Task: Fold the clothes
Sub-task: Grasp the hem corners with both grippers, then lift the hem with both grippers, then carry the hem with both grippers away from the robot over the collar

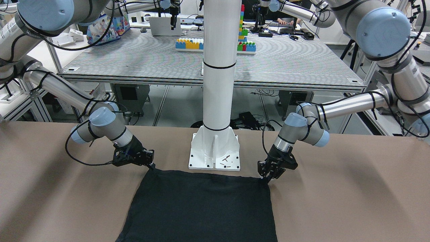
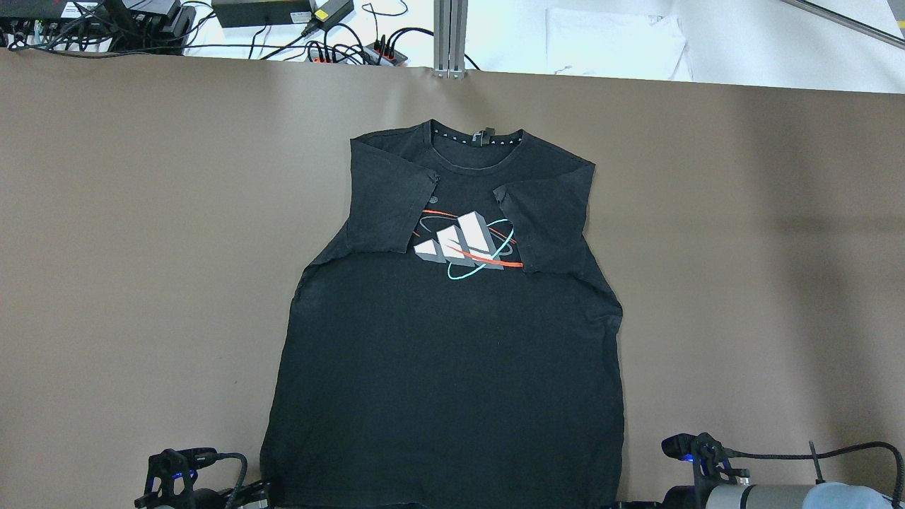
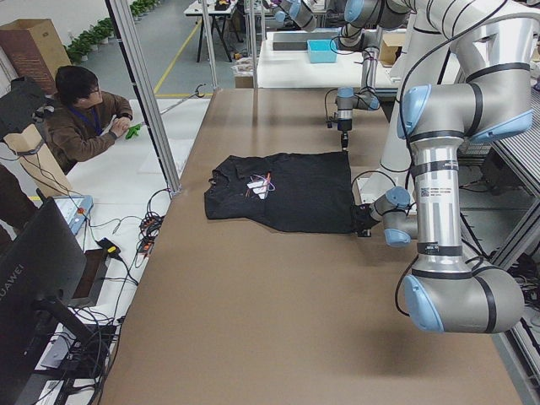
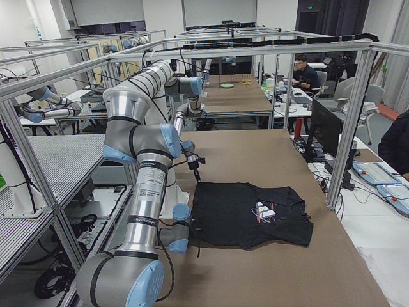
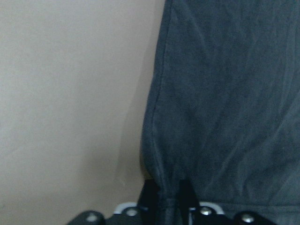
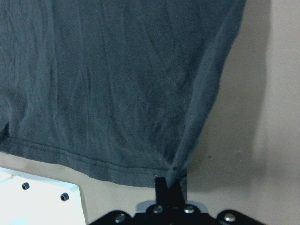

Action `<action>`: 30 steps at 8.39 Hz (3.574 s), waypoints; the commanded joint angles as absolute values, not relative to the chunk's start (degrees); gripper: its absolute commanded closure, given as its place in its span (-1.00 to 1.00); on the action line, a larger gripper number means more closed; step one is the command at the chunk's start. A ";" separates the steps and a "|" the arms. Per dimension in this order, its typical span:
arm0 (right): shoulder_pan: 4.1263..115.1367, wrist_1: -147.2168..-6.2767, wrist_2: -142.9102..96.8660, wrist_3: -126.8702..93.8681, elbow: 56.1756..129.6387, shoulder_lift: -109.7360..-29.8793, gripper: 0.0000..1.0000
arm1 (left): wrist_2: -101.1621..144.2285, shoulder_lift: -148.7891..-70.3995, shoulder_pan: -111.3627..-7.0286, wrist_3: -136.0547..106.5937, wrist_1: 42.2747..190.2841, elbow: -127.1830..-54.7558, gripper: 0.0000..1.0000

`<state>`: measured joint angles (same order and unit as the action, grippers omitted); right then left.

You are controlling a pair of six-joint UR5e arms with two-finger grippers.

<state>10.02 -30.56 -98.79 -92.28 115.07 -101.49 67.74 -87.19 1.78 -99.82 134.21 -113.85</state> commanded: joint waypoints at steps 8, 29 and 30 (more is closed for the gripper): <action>10.81 -25.88 -108.76 -93.33 130.14 -109.65 1.00 | 81.90 -81.83 -2.03 -97.38 142.78 -127.70 1.00; 51.39 -19.03 -125.33 -95.80 112.32 -93.54 1.00 | 96.59 -95.70 -34.00 -100.90 142.41 -116.46 1.00; 52.90 -23.51 -125.33 -93.63 112.32 -91.17 1.00 | 96.59 -97.02 -35.06 -100.81 140.21 -116.28 1.00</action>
